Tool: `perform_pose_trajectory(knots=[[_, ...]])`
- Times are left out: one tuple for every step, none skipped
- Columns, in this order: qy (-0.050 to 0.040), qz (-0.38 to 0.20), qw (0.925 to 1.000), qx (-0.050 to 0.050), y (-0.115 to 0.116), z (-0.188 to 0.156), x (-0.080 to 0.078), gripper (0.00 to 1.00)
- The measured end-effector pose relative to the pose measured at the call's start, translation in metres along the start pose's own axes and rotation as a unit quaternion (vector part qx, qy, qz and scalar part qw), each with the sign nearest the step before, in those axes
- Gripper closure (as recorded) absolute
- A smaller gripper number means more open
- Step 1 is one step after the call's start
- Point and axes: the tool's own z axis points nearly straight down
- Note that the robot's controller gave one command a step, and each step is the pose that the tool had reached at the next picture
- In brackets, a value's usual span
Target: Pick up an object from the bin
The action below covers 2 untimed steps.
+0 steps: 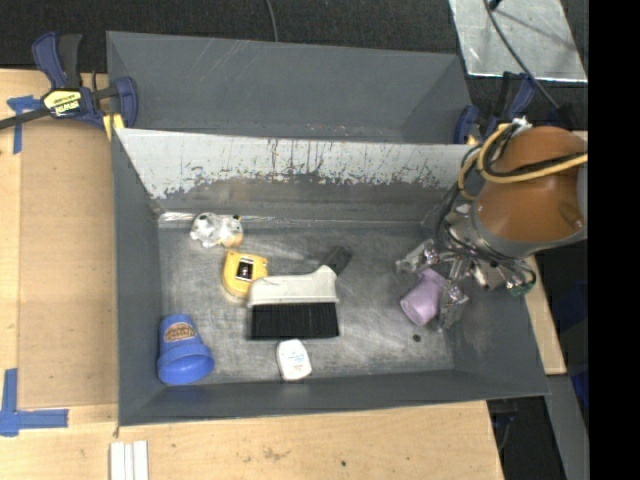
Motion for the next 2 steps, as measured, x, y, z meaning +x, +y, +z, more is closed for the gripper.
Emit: perform_pose_trajectory(knots=[[0.0,0.0,1.0,0.0,0.0,0.0,0.0,1.0],[0.0093,-0.021,0.9997,0.002,0.01,-0.156,-0.021,1.0]])
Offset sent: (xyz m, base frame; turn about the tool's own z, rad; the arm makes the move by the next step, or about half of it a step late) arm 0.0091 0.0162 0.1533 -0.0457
